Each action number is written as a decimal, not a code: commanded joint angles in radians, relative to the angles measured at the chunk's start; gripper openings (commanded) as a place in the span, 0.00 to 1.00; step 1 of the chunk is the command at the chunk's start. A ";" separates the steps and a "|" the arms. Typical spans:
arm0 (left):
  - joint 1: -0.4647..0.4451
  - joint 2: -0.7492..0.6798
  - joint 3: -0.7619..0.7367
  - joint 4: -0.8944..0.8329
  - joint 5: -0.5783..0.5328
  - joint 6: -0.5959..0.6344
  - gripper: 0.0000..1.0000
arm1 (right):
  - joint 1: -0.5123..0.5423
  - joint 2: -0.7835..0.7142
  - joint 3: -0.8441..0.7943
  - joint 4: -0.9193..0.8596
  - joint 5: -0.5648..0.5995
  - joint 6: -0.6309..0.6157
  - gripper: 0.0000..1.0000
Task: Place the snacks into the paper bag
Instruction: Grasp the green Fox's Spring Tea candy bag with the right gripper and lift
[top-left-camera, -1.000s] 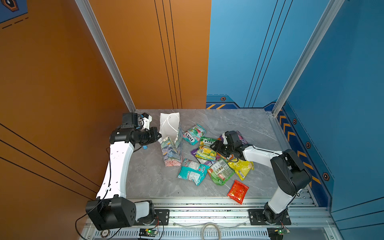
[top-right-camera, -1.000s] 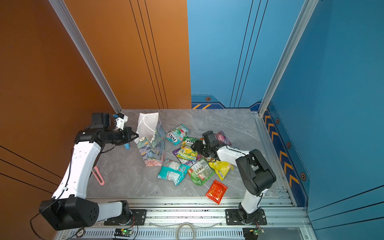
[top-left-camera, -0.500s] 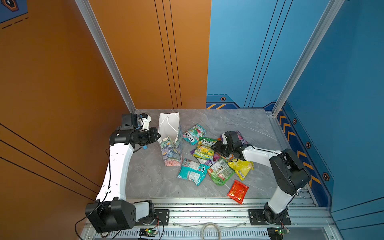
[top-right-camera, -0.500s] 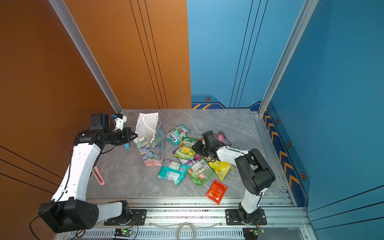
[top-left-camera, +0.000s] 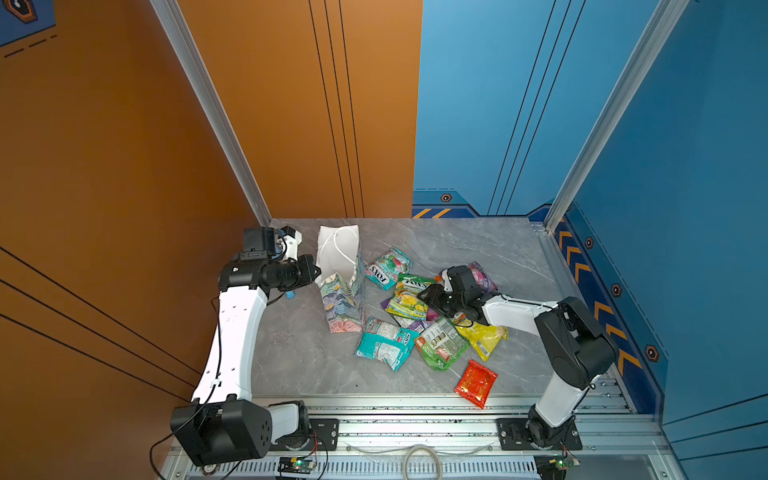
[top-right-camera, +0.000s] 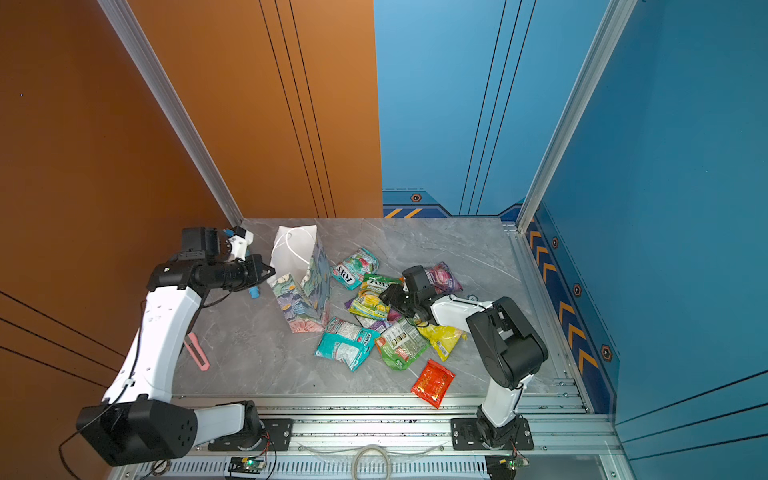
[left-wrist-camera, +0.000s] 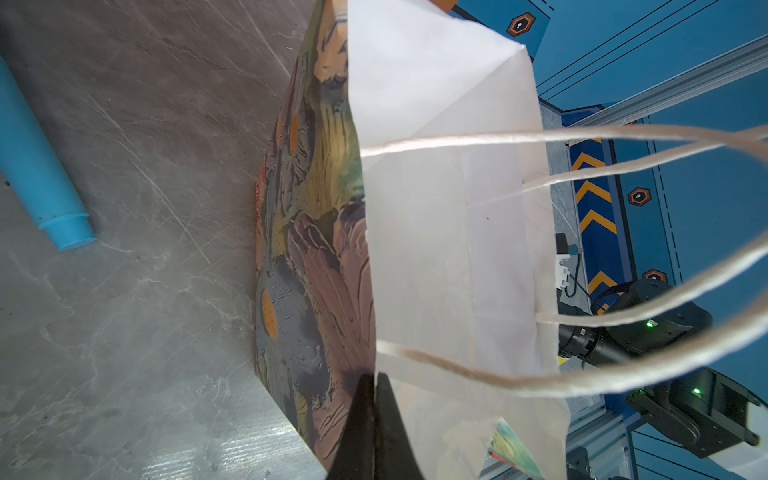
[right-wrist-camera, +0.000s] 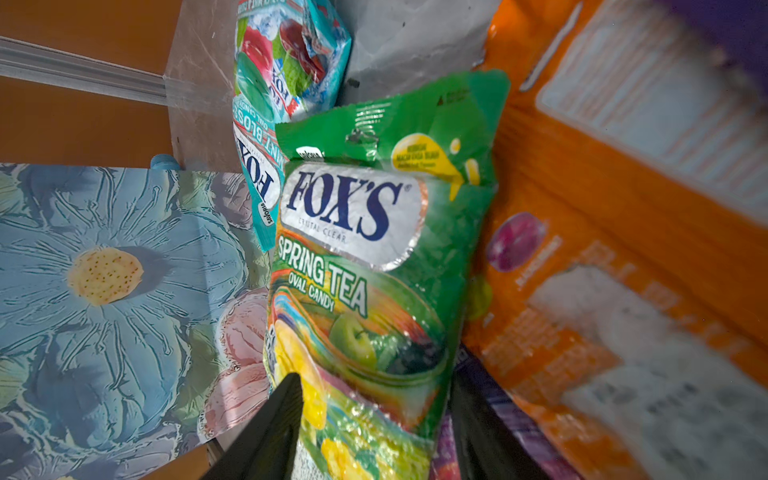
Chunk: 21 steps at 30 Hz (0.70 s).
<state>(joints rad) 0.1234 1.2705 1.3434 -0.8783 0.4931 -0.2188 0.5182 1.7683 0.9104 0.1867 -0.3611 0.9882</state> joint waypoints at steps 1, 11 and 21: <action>0.006 -0.005 -0.009 0.011 -0.036 -0.006 0.00 | 0.005 0.034 0.018 0.057 -0.020 0.027 0.48; 0.007 0.000 0.002 0.012 -0.036 -0.009 0.00 | 0.006 -0.056 0.109 -0.079 0.019 -0.056 0.09; -0.001 0.008 0.010 0.011 -0.018 -0.004 0.00 | 0.041 -0.162 0.349 -0.291 0.057 -0.191 0.00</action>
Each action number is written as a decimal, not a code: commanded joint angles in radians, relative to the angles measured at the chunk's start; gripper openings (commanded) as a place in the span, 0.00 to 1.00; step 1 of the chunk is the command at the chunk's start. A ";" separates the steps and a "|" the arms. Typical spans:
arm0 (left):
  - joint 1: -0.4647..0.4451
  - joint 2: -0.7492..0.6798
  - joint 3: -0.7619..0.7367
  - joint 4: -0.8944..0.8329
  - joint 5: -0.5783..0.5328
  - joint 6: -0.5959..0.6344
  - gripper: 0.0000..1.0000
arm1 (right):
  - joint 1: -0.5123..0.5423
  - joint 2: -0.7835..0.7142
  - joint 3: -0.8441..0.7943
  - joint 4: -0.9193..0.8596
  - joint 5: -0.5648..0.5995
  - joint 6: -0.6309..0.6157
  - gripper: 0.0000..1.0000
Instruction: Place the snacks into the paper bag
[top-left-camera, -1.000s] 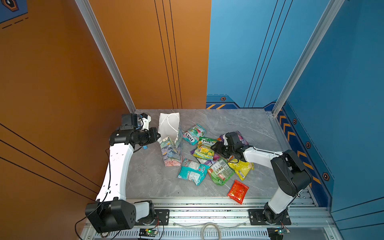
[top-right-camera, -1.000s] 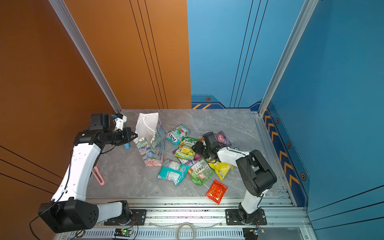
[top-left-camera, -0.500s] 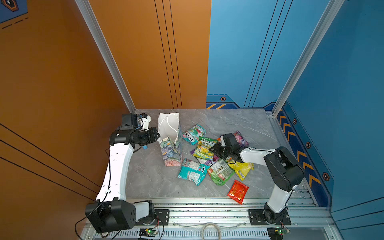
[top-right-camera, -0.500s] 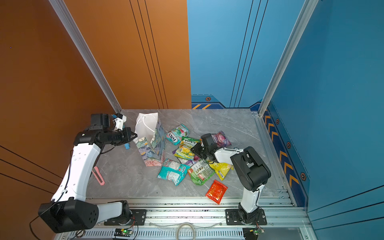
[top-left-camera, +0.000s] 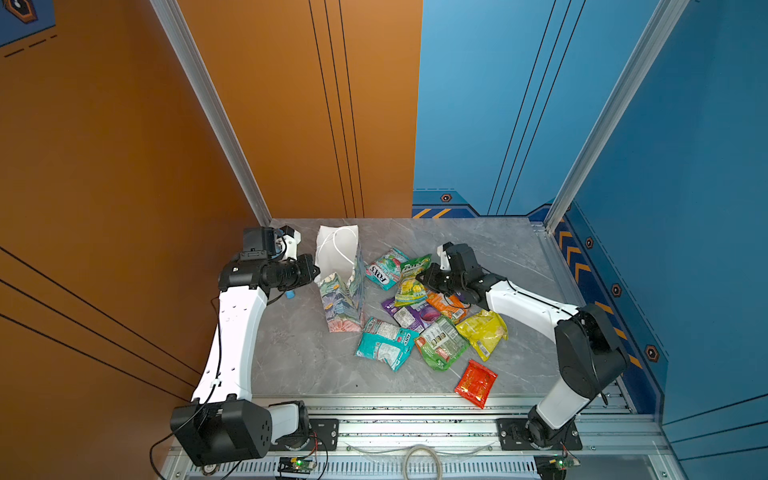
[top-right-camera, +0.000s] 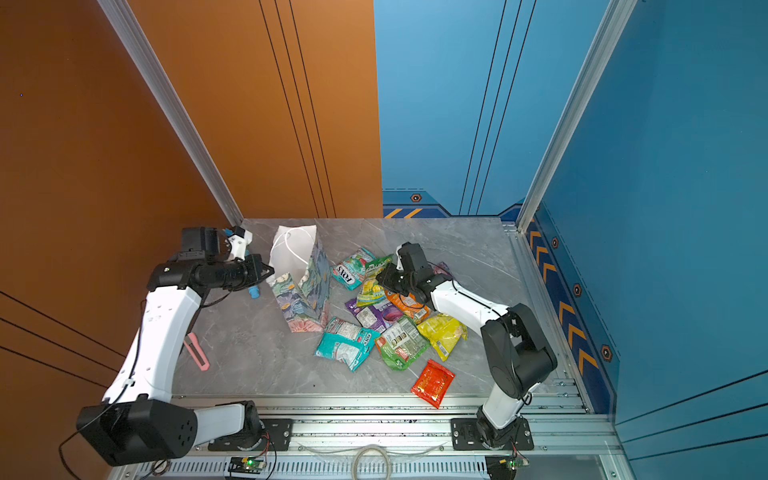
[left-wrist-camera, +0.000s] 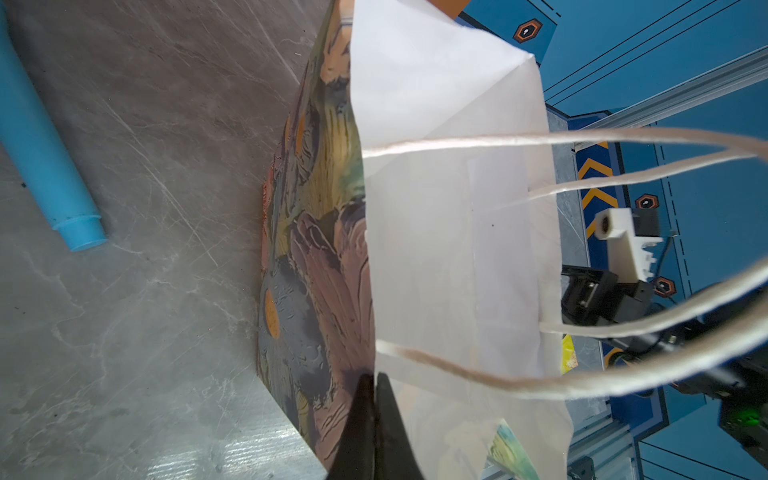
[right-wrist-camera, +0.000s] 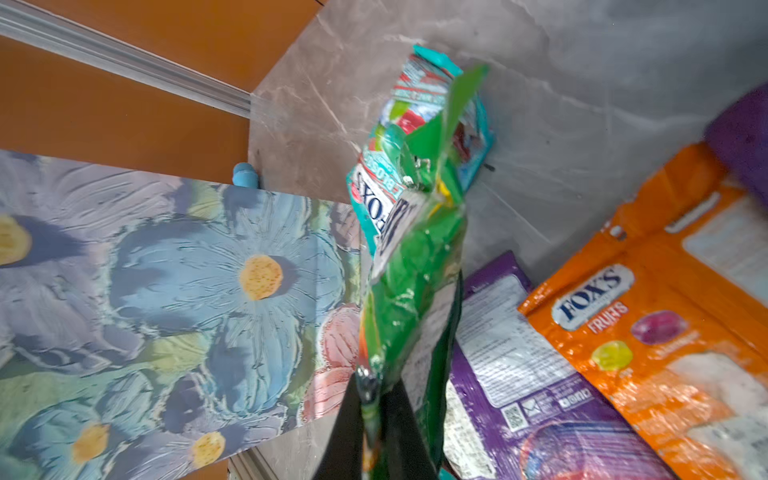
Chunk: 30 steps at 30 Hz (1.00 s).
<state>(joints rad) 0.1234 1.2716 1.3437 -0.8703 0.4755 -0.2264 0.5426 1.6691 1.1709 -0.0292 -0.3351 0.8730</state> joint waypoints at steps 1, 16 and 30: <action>-0.001 0.007 0.009 0.004 0.002 0.004 0.00 | 0.023 -0.069 0.118 -0.095 0.042 -0.091 0.00; -0.042 0.029 0.026 0.008 0.023 0.020 0.00 | 0.100 0.057 0.653 -0.172 0.261 -0.258 0.00; -0.060 0.037 0.028 0.007 0.028 0.028 0.00 | 0.204 0.470 1.287 -0.270 0.342 -0.330 0.00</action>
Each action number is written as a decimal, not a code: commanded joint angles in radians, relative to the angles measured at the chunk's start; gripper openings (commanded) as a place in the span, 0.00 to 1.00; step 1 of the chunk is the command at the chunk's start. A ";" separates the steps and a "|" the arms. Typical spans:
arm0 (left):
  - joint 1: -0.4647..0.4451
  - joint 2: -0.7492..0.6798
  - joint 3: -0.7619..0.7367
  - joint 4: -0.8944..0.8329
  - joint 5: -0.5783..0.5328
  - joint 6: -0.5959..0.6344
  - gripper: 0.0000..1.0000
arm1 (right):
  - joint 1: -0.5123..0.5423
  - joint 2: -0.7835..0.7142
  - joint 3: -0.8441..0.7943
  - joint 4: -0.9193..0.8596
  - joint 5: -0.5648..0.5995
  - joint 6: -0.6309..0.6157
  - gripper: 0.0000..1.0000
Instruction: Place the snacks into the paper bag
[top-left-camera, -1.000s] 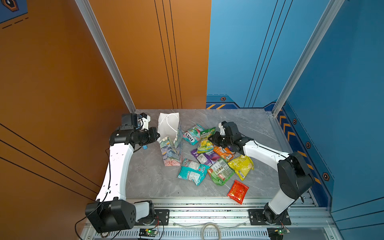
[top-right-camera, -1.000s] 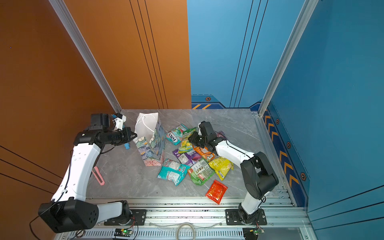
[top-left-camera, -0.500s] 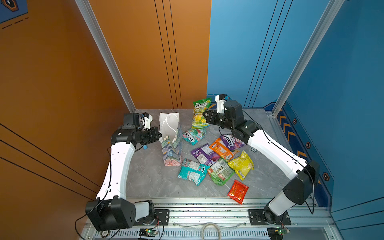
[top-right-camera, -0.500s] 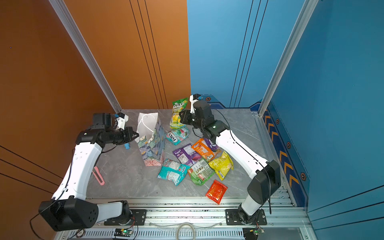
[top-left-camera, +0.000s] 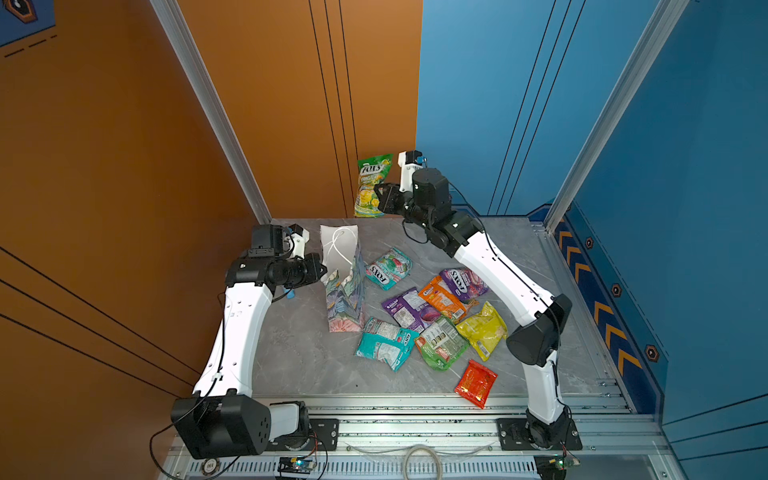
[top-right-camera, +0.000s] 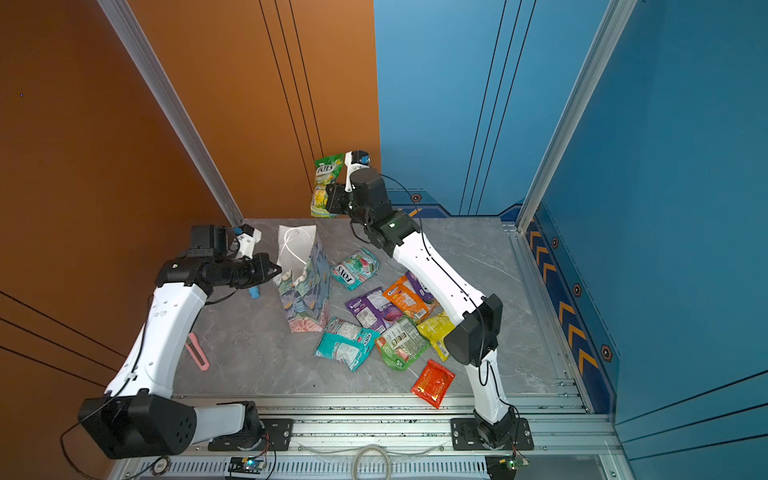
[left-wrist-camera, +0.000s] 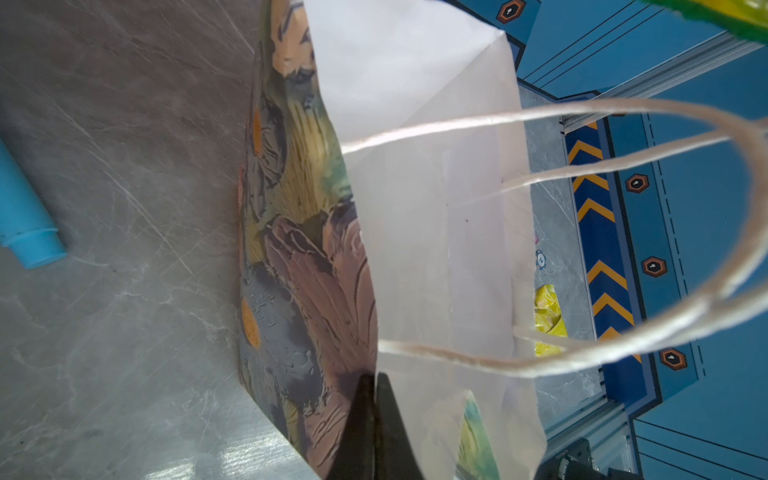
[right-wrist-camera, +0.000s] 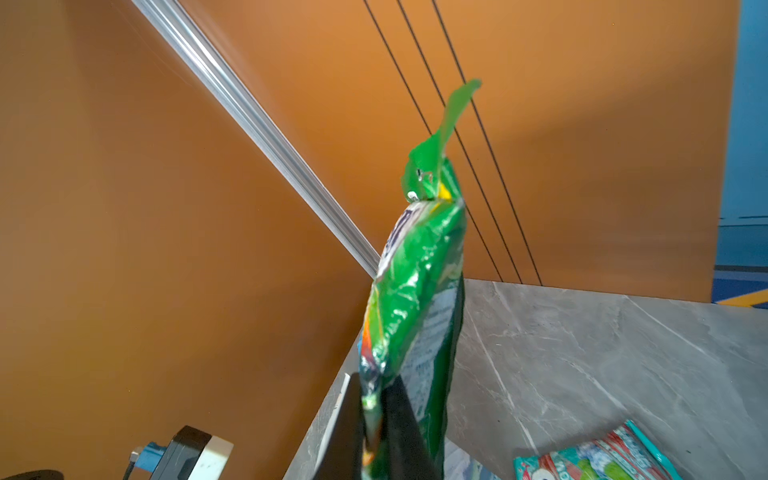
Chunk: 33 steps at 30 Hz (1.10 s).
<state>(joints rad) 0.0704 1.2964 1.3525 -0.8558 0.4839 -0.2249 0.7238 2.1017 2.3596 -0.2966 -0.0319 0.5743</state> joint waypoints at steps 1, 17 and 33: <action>-0.009 0.012 0.019 -0.008 0.019 0.028 0.00 | 0.030 0.056 0.116 0.009 0.042 -0.029 0.00; -0.011 0.018 0.016 -0.008 0.010 0.023 0.00 | 0.132 0.138 0.229 0.022 0.171 -0.093 0.00; -0.003 0.002 0.010 0.004 -0.026 -0.017 0.00 | 0.199 -0.020 0.030 -0.004 0.376 -0.215 0.00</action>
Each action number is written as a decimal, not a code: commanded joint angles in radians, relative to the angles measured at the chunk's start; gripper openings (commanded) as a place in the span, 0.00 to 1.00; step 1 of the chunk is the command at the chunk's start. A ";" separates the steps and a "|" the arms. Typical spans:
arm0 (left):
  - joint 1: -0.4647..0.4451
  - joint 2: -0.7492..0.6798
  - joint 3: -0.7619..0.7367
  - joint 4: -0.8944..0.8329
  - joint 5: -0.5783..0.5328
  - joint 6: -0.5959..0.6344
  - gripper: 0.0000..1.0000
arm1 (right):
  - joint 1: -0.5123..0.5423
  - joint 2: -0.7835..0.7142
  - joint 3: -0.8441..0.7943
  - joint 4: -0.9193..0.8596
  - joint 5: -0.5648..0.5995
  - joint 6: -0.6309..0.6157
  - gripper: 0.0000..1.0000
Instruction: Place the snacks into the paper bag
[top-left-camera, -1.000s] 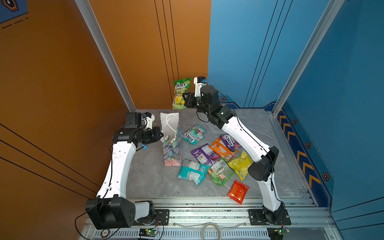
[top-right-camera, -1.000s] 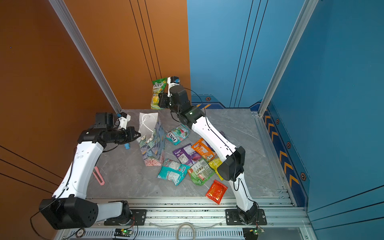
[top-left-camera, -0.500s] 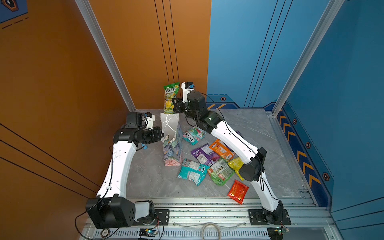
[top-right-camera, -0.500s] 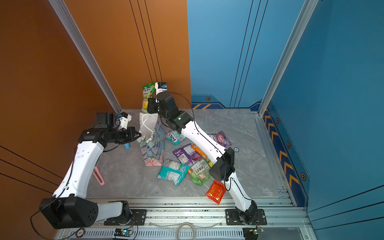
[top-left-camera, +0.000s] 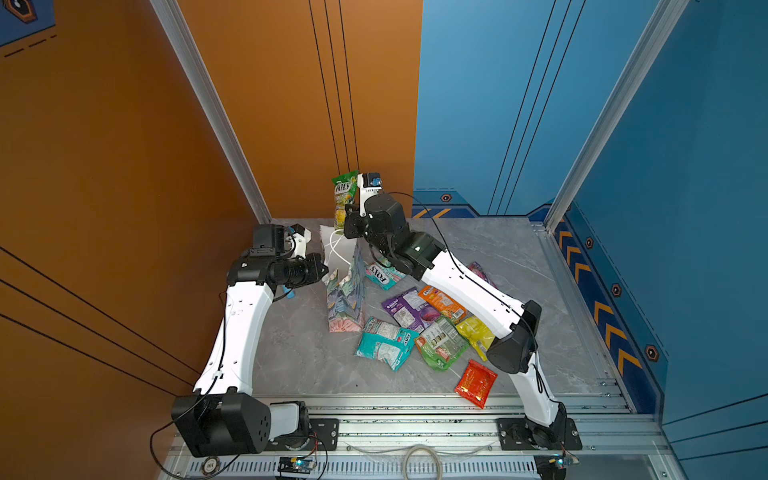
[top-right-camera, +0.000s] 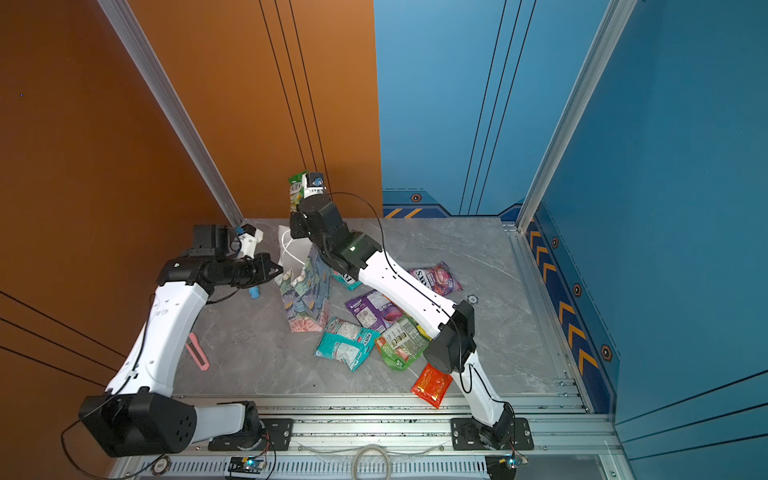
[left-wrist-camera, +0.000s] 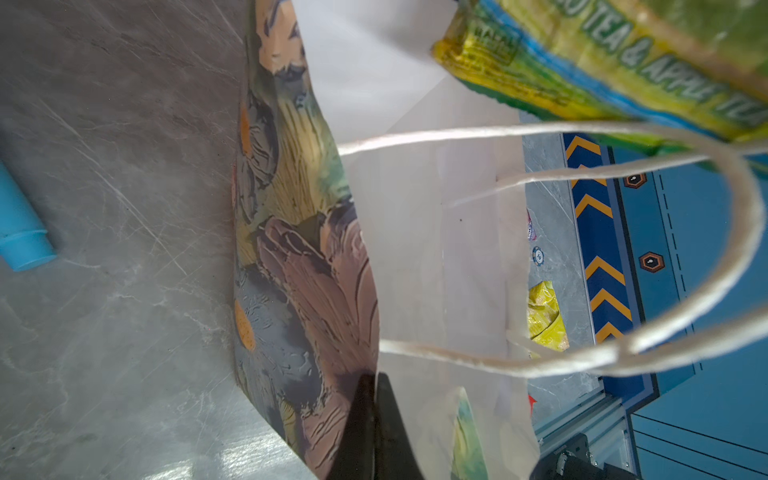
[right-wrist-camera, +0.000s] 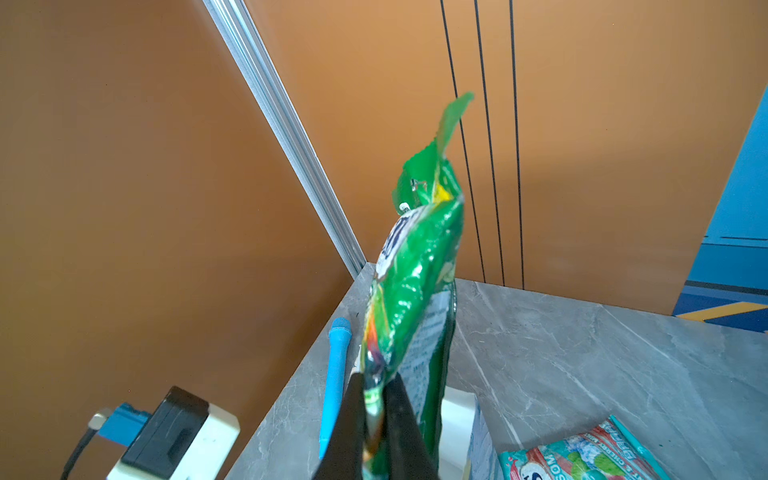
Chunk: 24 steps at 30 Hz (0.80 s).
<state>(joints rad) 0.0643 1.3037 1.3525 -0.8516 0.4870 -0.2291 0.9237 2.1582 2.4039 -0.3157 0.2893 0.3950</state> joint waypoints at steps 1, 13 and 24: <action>0.003 -0.007 0.007 0.005 -0.028 -0.017 0.00 | -0.002 -0.077 -0.030 0.015 0.060 -0.036 0.00; 0.019 -0.039 -0.033 0.071 -0.018 -0.077 0.00 | -0.002 -0.142 -0.106 -0.055 0.035 -0.040 0.00; 0.026 -0.049 -0.059 0.107 -0.012 -0.099 0.00 | 0.028 -0.158 -0.097 -0.176 -0.061 -0.052 0.00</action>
<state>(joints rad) 0.0822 1.2724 1.3087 -0.7658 0.4755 -0.3164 0.9333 2.0659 2.3054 -0.4561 0.2718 0.3622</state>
